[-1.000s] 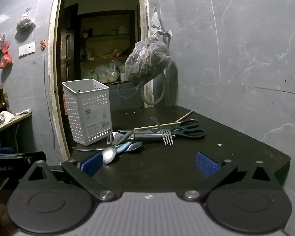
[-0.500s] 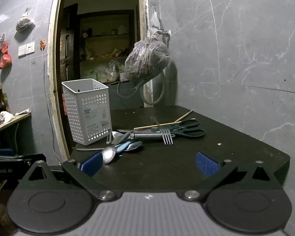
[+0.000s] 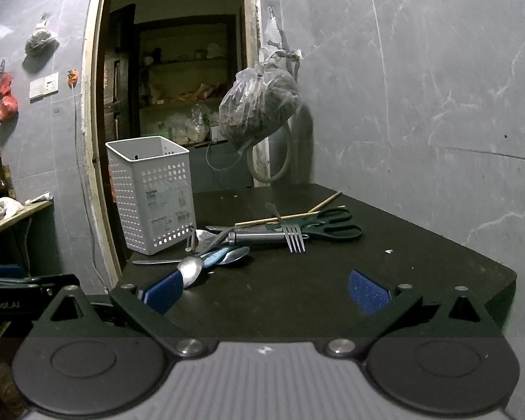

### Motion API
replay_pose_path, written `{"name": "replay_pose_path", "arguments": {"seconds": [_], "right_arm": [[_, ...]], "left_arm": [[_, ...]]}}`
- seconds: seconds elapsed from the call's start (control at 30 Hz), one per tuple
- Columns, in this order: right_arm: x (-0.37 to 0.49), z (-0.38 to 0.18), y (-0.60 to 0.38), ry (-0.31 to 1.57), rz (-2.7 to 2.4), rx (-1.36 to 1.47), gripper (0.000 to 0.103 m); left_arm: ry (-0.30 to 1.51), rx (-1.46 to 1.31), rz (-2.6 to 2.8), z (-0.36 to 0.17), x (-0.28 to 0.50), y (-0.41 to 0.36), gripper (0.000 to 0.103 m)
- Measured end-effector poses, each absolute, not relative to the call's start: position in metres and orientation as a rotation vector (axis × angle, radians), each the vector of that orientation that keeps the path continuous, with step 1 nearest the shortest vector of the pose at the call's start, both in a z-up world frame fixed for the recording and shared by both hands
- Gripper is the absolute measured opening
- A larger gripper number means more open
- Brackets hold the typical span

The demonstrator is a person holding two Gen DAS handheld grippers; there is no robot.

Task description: Organize utensils

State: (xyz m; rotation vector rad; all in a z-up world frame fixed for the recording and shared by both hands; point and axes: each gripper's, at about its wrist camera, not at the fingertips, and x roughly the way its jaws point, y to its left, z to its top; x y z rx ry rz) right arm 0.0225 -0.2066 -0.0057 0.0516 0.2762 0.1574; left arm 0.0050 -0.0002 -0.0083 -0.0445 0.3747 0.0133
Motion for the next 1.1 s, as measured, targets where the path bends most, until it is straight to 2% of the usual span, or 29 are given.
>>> {"name": "replay_pose_path", "arguments": {"seconds": [1.1], "right_arm": [[0.0236,-0.0089,-0.2077,0.284,0.154,0.055,0.103]], "left_arm": [[0.384,-0.033,0.012,-0.0086,0.0033,-0.0023,0.102]]}}
